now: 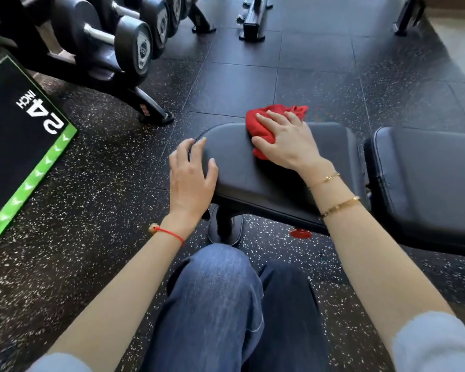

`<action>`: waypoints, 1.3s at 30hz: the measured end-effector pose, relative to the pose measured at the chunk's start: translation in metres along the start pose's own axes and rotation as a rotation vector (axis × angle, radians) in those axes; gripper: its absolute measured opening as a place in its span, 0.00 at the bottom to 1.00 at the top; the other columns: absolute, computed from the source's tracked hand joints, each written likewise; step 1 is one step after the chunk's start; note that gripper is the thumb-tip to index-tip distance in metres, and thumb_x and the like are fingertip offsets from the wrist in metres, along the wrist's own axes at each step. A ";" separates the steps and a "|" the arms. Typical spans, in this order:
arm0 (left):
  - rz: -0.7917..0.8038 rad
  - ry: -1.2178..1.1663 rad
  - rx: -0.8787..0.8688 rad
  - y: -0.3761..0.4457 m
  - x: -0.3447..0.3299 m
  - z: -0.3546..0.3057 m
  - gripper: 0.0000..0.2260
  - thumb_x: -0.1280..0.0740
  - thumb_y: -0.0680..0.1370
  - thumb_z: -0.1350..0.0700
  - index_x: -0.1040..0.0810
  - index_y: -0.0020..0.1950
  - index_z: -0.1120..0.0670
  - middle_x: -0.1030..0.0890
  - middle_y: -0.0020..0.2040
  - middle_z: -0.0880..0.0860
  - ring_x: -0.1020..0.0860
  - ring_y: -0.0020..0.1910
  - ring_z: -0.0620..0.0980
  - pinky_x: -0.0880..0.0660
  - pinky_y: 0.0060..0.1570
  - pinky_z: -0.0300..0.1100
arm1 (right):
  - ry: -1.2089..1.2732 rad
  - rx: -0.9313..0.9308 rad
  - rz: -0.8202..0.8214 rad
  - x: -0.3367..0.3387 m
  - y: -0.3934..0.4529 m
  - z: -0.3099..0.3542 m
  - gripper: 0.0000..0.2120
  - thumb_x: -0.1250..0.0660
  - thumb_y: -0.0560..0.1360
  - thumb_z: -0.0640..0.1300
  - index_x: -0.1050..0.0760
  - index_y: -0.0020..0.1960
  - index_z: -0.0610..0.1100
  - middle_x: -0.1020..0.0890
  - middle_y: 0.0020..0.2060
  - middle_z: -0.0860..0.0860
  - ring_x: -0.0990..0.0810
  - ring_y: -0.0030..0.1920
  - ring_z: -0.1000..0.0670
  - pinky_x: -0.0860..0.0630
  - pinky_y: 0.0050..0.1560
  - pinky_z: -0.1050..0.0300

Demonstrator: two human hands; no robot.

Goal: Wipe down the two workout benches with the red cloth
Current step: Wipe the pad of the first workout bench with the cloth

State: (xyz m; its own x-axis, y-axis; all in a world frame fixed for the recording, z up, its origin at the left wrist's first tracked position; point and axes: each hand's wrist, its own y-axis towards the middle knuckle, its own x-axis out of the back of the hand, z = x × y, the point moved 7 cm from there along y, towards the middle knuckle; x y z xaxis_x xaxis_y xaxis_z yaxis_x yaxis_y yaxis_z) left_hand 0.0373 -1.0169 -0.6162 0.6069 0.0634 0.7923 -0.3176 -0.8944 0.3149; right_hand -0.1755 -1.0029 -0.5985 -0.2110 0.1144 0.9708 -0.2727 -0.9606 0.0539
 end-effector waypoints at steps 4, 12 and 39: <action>0.011 -0.020 0.028 -0.007 0.000 0.007 0.19 0.40 0.82 0.57 0.30 0.72 0.60 0.30 0.71 0.58 0.33 0.71 0.57 0.39 0.71 0.49 | 0.002 0.199 0.033 -0.011 -0.023 0.054 0.28 0.41 0.77 0.61 0.39 0.76 0.59 0.38 0.77 0.55 0.42 0.76 0.44 0.45 0.75 0.46; 0.063 -0.040 -0.050 -0.014 0.007 0.011 0.19 0.40 0.83 0.56 0.30 0.73 0.59 0.31 0.73 0.58 0.34 0.72 0.57 0.38 0.73 0.52 | 0.040 0.075 -0.039 -0.001 -0.042 0.006 0.26 0.40 0.78 0.59 0.37 0.75 0.58 0.37 0.76 0.55 0.42 0.76 0.45 0.48 0.76 0.49; 0.167 -0.162 -0.281 -0.015 -0.002 -0.063 0.16 0.36 0.78 0.62 0.24 0.67 0.57 0.24 0.66 0.55 0.30 0.68 0.55 0.34 0.70 0.52 | 0.062 -0.104 -0.127 0.021 -0.063 -0.038 0.23 0.39 0.77 0.51 0.31 0.72 0.53 0.31 0.73 0.55 0.37 0.72 0.45 0.41 0.72 0.49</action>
State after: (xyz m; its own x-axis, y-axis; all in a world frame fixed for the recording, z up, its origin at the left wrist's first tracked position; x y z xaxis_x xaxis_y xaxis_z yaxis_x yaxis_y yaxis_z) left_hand -0.0055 -0.9759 -0.5895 0.6303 -0.1640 0.7588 -0.5962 -0.7283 0.3378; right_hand -0.1983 -0.9308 -0.5906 -0.2255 0.2513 0.9413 -0.3958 -0.9065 0.1472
